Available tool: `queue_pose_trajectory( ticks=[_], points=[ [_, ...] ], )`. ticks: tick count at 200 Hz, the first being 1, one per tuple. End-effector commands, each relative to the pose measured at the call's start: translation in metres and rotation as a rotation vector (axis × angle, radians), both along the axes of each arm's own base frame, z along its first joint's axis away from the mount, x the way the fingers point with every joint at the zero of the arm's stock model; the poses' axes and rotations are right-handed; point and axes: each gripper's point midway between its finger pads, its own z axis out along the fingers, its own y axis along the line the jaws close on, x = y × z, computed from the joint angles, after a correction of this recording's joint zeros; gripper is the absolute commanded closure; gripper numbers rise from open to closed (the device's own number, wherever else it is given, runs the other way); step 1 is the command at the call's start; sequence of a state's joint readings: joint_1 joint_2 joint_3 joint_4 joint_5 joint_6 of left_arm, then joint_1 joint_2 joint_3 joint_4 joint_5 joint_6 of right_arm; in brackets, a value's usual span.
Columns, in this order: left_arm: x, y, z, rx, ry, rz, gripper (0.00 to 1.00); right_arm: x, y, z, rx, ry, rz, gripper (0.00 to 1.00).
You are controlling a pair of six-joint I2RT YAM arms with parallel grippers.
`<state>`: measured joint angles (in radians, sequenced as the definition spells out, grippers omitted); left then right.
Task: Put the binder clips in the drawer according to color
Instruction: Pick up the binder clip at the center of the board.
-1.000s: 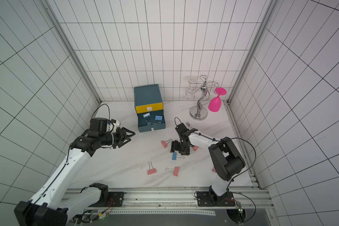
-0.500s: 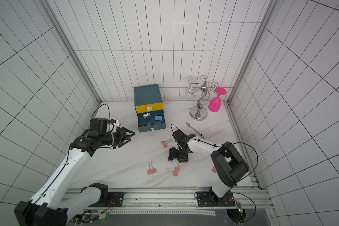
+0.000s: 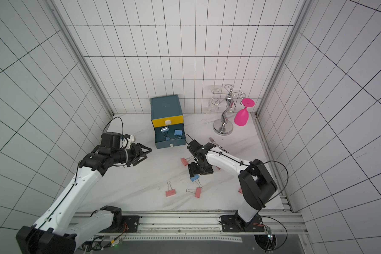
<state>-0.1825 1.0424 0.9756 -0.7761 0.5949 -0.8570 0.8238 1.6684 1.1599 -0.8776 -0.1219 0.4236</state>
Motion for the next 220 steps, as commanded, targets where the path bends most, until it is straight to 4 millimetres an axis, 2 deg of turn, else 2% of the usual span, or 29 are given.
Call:
queue_pose_trajectory(
  ticks=[1, 68, 142, 186, 220],
  points=[
    [-0.002, 0.002, 0.001, 0.009, -0.02, 0.006, 0.43, -0.001, -0.007, -0.005, -0.108, -0.007, 0.107, 0.16],
    [-0.002, 0.003, 0.0, 0.016, -0.017, 0.009, 0.43, 0.011, 0.012, -0.022, -0.153, 0.01, 0.19, 0.16],
    [-0.001, 0.003, -0.004, 0.022, -0.006, 0.007, 0.43, 0.013, 0.022, -0.038, -0.168, 0.046, 0.211, 0.19],
    [-0.001, 0.003, -0.006, 0.026, -0.001, 0.007, 0.43, 0.01, 0.022, -0.046, -0.179, 0.07, 0.217, 0.26],
    [0.001, 0.003, -0.007, 0.025, -0.001, 0.006, 0.43, 0.01, 0.021, -0.045, -0.182, 0.071, 0.22, 0.37]
  ],
)
